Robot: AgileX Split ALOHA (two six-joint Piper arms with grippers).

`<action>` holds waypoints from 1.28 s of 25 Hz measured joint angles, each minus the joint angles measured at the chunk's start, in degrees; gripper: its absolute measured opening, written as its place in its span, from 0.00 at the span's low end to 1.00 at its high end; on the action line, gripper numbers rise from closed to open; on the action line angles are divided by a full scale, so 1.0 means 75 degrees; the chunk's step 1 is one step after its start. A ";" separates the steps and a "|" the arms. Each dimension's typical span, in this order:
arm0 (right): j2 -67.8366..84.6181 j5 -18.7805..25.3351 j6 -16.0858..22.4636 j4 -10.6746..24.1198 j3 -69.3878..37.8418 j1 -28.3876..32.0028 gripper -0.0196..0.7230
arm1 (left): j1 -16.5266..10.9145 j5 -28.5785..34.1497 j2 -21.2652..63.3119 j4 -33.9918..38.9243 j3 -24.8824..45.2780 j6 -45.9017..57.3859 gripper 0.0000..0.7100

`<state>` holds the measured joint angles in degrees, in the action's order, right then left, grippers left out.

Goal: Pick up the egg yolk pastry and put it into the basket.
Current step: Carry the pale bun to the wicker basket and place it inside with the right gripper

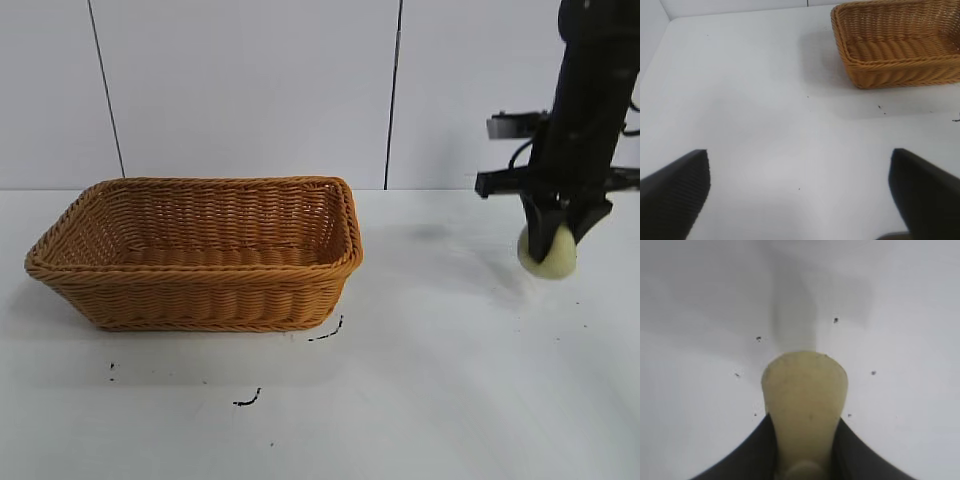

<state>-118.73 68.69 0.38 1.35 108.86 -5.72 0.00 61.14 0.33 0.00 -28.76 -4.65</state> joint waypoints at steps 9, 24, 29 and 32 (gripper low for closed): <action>0.0000 0.0061 0.0000 -0.0179 0.0726 -0.0444 0.24 | 0.0000 0.0000 0.0000 0.0000 0.0000 0.0000 0.98; -0.0357 -0.1826 -0.0008 -0.0243 0.0733 -0.3428 0.24 | 0.0000 0.0000 0.0000 0.0000 0.0000 0.0000 0.98; -0.1110 -0.2723 -0.0008 -0.0272 0.0733 -0.4145 0.24 | 0.0000 0.0000 0.0000 0.0000 0.0000 0.0000 0.98; -0.1659 -0.3214 0.0034 -0.0302 0.0733 -0.4326 0.24 | 0.0000 0.0000 0.0000 0.0000 0.0000 0.0000 0.98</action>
<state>-131.18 44.59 0.63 -0.92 114.35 -38.16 0.00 61.14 0.33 0.00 -28.76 -4.65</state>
